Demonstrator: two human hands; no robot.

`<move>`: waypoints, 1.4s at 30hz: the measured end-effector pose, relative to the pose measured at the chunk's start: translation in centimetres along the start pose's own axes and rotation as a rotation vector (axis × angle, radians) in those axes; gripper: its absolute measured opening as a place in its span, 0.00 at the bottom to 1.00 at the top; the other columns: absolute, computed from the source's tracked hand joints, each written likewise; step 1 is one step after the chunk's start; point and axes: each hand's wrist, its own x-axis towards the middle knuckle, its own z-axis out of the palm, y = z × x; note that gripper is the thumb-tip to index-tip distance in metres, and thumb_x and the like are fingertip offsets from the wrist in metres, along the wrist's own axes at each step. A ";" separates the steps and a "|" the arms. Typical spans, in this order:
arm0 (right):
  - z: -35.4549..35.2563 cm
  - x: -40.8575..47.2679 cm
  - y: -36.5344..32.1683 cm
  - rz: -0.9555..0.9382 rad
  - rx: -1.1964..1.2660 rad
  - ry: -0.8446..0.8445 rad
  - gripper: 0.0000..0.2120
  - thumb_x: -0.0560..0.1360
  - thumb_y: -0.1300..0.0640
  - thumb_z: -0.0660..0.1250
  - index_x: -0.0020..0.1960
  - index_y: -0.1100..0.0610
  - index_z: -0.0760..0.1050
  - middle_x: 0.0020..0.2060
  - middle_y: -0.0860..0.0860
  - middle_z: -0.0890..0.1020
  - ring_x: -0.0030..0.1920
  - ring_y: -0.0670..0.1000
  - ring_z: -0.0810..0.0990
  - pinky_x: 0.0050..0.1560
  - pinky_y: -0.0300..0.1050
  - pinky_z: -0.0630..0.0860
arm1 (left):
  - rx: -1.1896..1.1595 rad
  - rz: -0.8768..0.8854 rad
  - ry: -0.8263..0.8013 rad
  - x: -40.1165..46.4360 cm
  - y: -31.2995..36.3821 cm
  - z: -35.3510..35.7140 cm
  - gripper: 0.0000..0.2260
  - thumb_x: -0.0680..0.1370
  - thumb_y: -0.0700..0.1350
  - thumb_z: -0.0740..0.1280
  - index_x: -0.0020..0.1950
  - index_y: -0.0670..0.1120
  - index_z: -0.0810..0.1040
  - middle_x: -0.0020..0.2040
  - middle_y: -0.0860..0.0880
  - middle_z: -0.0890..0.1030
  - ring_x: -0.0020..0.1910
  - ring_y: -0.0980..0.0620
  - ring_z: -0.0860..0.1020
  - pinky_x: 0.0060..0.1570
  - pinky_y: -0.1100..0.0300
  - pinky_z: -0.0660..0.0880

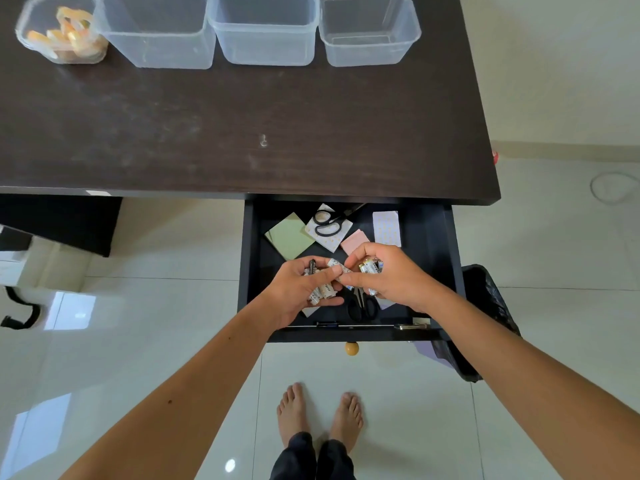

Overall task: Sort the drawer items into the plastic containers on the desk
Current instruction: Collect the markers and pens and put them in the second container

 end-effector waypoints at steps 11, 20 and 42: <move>0.3 0.4 2.2 0.098 -0.141 -0.199 0.03 0.76 0.51 0.78 0.50 0.48 0.88 0.43 0.44 0.88 0.36 0.41 0.82 0.43 0.41 0.80 | -0.109 0.047 0.023 0.0 1.3 -2.8 0.12 0.79 0.40 0.73 0.60 0.35 0.80 0.51 0.36 0.86 0.52 0.42 0.86 0.51 0.44 0.85; 4.5 3.0 3.2 -0.017 -0.619 -0.345 0.08 0.75 0.50 0.79 0.54 0.48 0.89 0.49 0.43 0.87 0.49 0.43 0.78 0.48 0.38 0.73 | -0.107 0.002 -0.024 -0.3 1.1 -3.6 0.07 0.81 0.42 0.71 0.53 0.39 0.81 0.52 0.37 0.87 0.49 0.45 0.87 0.47 0.48 0.86; 0.0 3.1 1.1 0.187 -0.264 -0.445 0.11 0.79 0.55 0.75 0.62 0.50 0.86 0.35 0.41 0.84 0.32 0.47 0.76 0.33 0.38 0.74 | -0.135 -0.029 -0.020 -0.9 1.4 -3.5 0.13 0.74 0.45 0.74 0.53 0.38 0.81 0.54 0.35 0.86 0.54 0.40 0.85 0.45 0.49 0.86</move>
